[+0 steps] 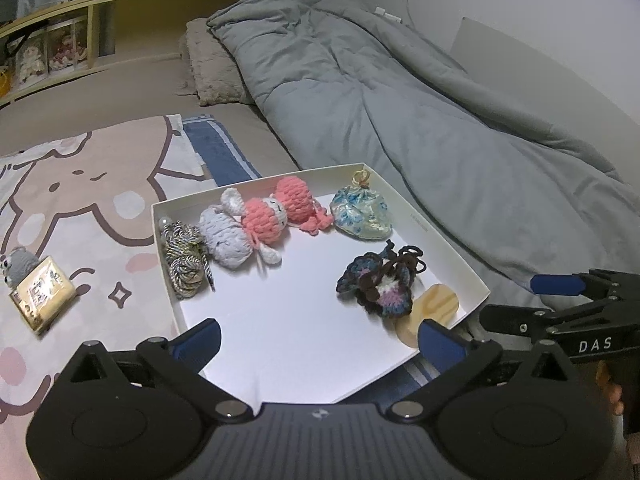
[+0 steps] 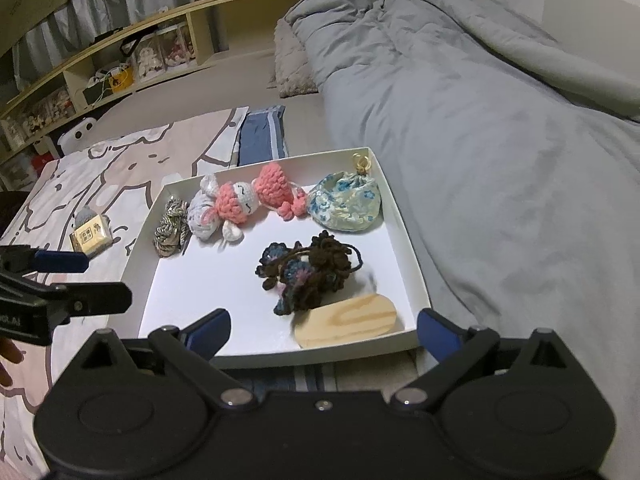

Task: Organize objects
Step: 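Open both tools and move them back toward the gold box and grey cat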

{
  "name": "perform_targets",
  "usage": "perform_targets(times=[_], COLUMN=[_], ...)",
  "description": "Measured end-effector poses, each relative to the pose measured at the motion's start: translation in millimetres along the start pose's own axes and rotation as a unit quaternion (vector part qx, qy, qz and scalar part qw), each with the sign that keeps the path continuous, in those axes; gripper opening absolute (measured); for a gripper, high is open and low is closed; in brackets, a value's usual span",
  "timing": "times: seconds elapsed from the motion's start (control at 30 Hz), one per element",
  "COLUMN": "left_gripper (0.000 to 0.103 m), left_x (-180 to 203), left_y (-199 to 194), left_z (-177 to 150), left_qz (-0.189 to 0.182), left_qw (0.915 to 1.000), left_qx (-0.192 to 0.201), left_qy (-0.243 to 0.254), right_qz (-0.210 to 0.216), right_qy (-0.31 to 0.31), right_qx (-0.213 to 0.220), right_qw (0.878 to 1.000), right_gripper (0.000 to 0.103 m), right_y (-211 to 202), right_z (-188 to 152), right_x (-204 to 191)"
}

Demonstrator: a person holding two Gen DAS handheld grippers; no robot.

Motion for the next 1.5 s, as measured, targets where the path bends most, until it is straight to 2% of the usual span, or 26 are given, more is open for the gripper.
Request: perform_targets(times=[0.37,0.57,0.77,1.1,1.5], left_gripper=[0.103,0.103,0.103,0.103,0.103], left_x=[-18.6,-39.4,-72.9,-138.1,-212.6], left_y=[-18.4,-31.1,-51.2,-92.1,-141.8], left_z=[-6.7,-8.7,-9.3,-9.1,-18.0], left_qz=[0.004,0.018,0.043,0.092,0.156], left_qw=[0.9999,0.9994,0.9979,0.9921,0.9806], left_qx=[0.013,0.024,0.038,0.064,0.086], left_qy=[-0.010,-0.018,-0.031,-0.058,-0.082], right_qz=[-0.009,-0.013,0.004,0.043,0.096], right_qy=[0.011,0.007,0.016,0.006,-0.013], right_qx=[0.010,0.021,0.035,0.058,0.073], right_qw=[1.000,1.000,0.999,0.997,0.993], right_gripper=[0.103,0.103,0.103,0.103,0.103], right_y=[-8.0,-7.6,-3.4,7.1,19.6], right_z=[-1.5,2.3,12.5,34.8,55.0], right_x=[-6.6,-16.4,-35.1,-97.6,-181.6])
Point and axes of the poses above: each gripper's, at about its wrist camera, not at the fingertips, and y roughly the way its jaws point, x to its right, z to its top, the point moved 6 cm from there along y, roughly the way its jaws point, and after that the axes turned 14 degrees about -z, right-handed, at the moved point
